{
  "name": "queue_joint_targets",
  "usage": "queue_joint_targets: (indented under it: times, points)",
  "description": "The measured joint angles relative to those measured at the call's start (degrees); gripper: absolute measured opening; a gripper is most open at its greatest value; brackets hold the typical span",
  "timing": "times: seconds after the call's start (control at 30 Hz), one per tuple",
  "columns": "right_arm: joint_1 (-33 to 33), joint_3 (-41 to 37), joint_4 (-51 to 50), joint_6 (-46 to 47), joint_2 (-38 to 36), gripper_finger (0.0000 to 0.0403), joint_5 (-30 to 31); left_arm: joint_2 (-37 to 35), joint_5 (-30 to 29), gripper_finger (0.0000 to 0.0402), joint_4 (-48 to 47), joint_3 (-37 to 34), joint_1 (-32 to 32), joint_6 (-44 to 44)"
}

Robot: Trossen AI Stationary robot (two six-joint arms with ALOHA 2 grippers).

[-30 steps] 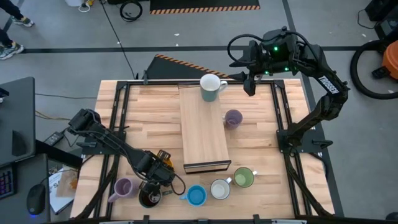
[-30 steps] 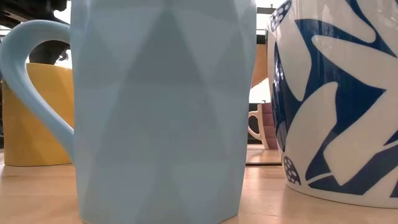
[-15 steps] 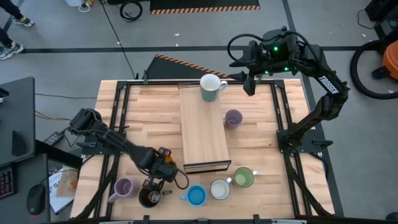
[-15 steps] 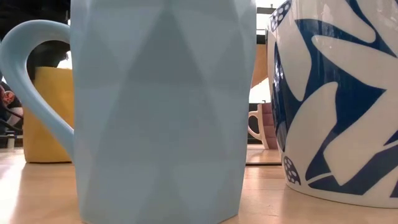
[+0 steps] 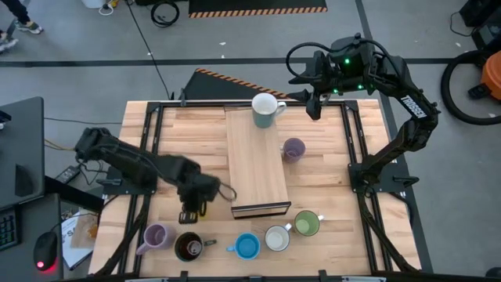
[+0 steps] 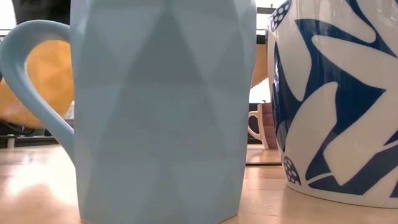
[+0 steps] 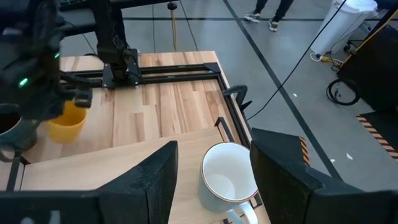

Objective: Place coffee mugs
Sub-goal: Put the yellow mug on the shelf

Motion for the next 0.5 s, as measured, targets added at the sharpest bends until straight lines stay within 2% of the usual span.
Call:
queue_joint_targets:
  times: [0.1,0.2,0.37,0.5]
  points:
    - [0.0,0.0,0.0,0.0,0.0,0.0206,0.0,-3.9,1.8,0.0030,-0.7,0.0,4.6,-2.3]
    - [0.0,0.0,0.0,0.0,0.0,0.0206,0.0,-8.0,0.5,0.0031,-1.9,0.0,9.1,-4.1]
    - [0.0,0.0,0.0,0.0,0.0,0.0206,0.1,-12.0,-5.4,0.0030,-1.6,3.4,15.5,-4.9]
    - [0.0,0.0,0.0,0.9,0.0,0.0206,0.2,-12.5,-12.4,0.0031,-1.8,8.3,19.4,-2.0]
